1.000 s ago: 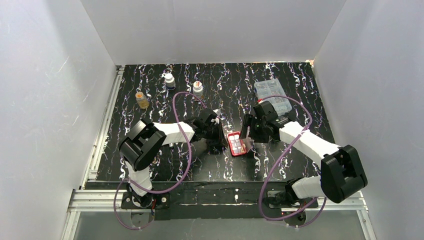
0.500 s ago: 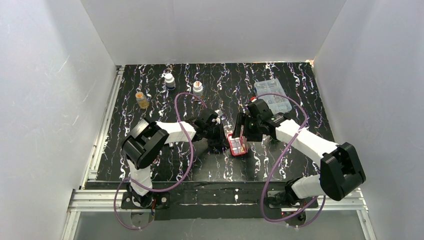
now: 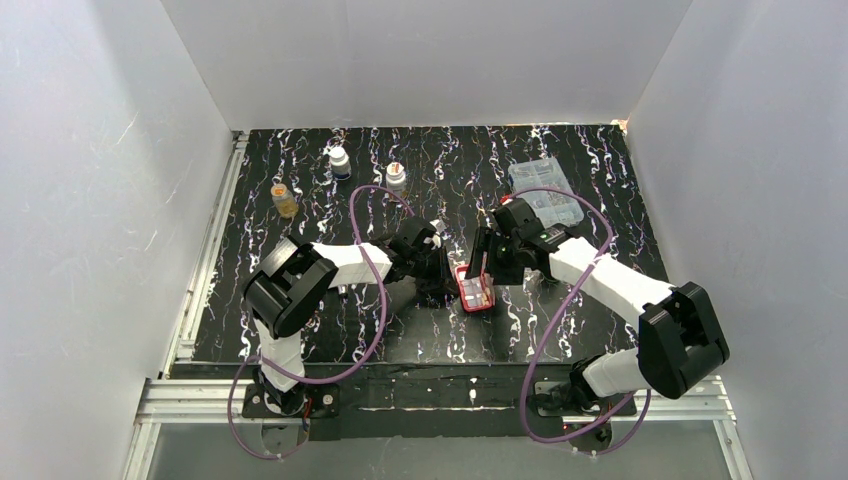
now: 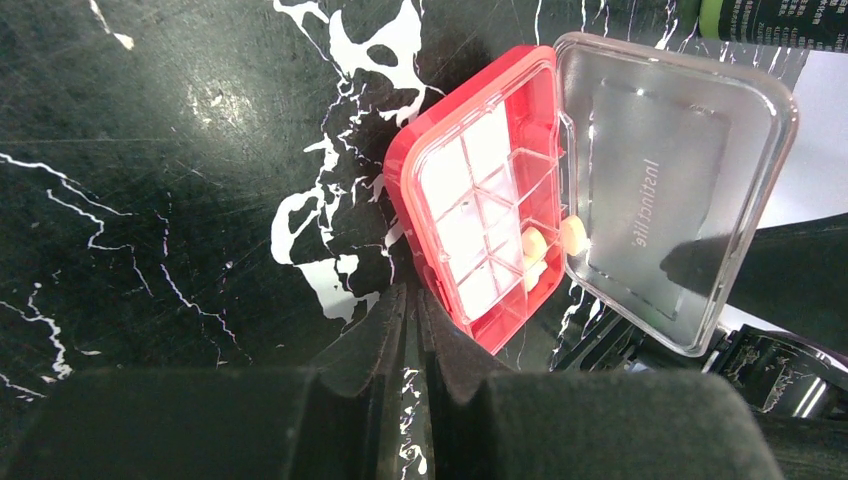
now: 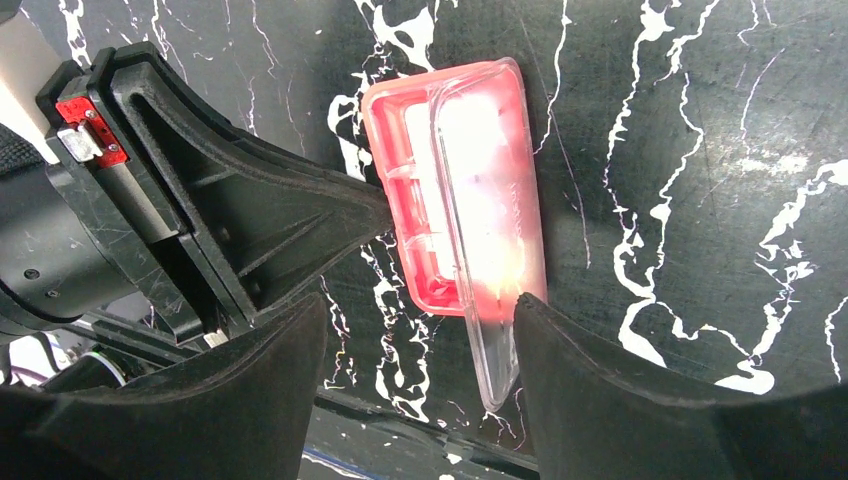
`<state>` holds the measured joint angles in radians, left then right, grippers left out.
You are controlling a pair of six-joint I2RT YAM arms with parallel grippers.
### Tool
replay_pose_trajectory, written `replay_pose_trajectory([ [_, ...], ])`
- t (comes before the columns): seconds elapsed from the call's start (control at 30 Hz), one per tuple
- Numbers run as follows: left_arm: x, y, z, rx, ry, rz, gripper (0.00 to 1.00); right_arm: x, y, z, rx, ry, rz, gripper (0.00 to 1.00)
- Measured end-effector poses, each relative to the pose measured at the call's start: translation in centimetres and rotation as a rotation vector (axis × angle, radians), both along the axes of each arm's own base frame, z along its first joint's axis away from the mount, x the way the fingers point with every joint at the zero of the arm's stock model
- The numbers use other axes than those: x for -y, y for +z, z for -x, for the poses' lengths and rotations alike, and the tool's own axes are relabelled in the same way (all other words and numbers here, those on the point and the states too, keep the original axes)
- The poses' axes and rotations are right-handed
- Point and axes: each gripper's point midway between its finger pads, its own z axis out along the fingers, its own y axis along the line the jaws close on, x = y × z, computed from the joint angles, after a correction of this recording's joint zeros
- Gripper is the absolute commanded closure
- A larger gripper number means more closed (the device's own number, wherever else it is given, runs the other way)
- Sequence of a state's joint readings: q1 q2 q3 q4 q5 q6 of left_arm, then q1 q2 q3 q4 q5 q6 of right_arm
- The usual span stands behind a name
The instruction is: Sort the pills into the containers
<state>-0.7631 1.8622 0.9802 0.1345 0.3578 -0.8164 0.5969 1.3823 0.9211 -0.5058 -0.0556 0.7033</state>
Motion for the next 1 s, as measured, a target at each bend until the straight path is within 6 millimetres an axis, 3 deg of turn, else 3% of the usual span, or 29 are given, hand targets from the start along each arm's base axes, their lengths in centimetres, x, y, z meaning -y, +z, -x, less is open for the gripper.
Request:
replay_pose_trajectory([
  [0.33, 0.1, 0.1, 0.1, -0.006, -0.003, 0.005, 0.92, -0.5, 0.1, 0.3, -0.007, 0.017, -0.004, 0.37],
  [0.6, 0.2, 0.2, 0.2, -0.007, -0.009, 0.014, 0.92, -0.5, 0.1, 0.3, -0.013, 0.017, 0.001, 0.39],
  [0.67, 0.3, 0.3, 0.1, -0.005, -0.010, 0.018, 0.92, -0.4, 0.1, 0.2, -0.012, 0.015, 0.005, 0.37],
  [0.83, 0.4, 0.5, 0.1, -0.003, -0.014, 0.023, 0.90, 0.1, 0.0, 0.1, -0.006, 0.005, 0.033, 0.21],
  [1.0, 0.2, 0.4, 0.0, 0.006, -0.020, 0.011, 0.80, 1.0, -0.3, -0.3, 0.009, -0.001, 0.073, 0.18],
])
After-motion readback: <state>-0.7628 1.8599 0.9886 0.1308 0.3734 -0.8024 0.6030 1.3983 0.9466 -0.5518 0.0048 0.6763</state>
